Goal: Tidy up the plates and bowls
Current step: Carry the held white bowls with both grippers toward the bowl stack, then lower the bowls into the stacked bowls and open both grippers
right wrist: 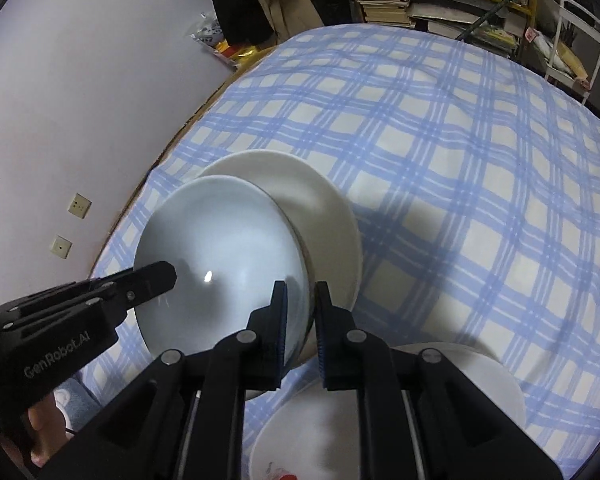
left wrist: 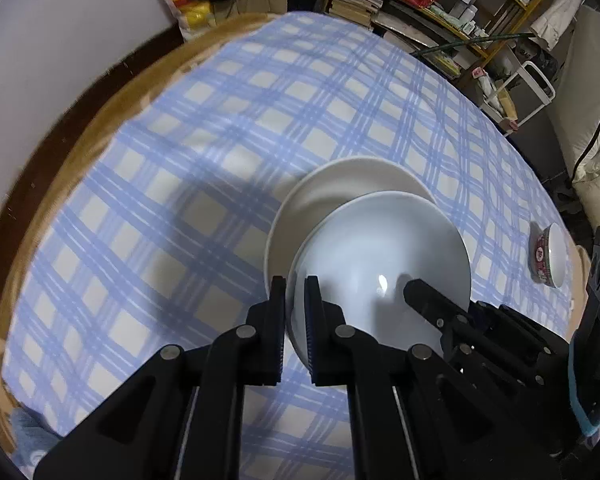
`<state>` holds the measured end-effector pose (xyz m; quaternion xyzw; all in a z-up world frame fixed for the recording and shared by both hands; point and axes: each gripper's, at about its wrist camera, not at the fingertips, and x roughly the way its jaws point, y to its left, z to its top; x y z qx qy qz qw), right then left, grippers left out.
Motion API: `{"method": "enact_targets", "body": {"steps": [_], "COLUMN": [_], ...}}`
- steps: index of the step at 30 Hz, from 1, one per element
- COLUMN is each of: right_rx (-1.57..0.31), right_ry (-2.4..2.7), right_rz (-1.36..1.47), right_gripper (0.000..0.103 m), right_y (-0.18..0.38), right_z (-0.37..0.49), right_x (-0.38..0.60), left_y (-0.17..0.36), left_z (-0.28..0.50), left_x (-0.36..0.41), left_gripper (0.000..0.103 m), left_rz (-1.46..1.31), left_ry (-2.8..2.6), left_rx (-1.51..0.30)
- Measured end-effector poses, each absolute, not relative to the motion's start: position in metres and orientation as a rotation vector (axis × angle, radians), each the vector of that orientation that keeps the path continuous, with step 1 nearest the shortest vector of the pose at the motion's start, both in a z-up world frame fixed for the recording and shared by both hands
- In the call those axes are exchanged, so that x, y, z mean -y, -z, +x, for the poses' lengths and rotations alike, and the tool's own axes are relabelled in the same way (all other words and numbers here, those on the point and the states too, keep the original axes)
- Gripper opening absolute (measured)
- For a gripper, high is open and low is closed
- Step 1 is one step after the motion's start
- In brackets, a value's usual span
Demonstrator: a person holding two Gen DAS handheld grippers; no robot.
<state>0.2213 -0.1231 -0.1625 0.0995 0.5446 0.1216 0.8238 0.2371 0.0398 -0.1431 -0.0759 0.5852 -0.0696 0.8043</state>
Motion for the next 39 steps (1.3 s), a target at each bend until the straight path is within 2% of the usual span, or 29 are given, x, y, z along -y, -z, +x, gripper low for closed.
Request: {"method": "enact_targets", "body": {"steps": [23,39], "right_rx": [-1.184,-1.127], "right_ry": [-0.253,-0.226], "right_rz": [0.260,0.427], "right_gripper": [0.014,0.017], "right_y": [0.174,0.160], "right_z": [0.227,0.211], "right_x": [0.136,0.174], "left_y": [0.153,0.117], "left_z": [0.234,0.225], "left_x": [-0.032,-0.031], "left_gripper": [0.008,0.010], "left_rz": [-0.161,-0.132], "left_ry": [0.135,0.119], "left_rx": [-1.248,-1.202]}}
